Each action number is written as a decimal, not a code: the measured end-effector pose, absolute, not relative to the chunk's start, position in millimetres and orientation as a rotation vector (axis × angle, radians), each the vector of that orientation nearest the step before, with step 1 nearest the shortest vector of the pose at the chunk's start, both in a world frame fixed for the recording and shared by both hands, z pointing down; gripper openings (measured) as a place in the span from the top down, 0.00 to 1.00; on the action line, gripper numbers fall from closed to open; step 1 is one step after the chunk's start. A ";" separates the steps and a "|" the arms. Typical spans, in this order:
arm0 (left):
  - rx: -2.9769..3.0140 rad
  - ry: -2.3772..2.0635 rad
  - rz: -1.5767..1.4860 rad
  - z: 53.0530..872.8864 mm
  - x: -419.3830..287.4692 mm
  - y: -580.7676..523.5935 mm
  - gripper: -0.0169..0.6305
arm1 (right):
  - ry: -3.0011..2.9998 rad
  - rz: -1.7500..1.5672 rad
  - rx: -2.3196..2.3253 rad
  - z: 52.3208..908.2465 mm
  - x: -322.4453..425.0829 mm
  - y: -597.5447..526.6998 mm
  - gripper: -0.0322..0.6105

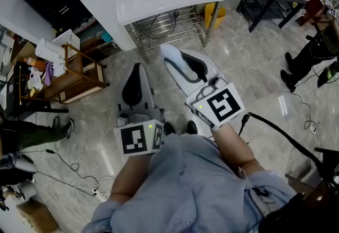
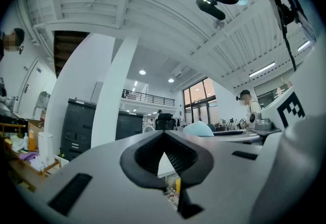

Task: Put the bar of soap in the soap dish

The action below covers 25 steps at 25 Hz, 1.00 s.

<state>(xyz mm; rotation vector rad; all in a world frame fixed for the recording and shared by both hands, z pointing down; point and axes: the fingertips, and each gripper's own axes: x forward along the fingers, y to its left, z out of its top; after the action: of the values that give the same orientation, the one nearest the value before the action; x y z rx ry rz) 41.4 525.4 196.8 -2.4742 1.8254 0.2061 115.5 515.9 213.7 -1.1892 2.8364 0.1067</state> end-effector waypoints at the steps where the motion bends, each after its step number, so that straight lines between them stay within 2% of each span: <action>1: -2.475 1.825 0.205 196.6 43.2 524.8 0.97 | 2.836 0.105 -1.189 213.7 117.2 515.4 0.77; 25: -2.460 1.872 0.133 207.8 109.1 523.1 0.97 | 2.790 0.010 -1.066 214.3 185.3 511.8 0.77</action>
<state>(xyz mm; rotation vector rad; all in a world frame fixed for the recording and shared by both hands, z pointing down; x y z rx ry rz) 109.1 523.1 207.8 -2.4604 1.8724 0.1335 185.3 511.8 214.3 -1.0658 2.7904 0.0102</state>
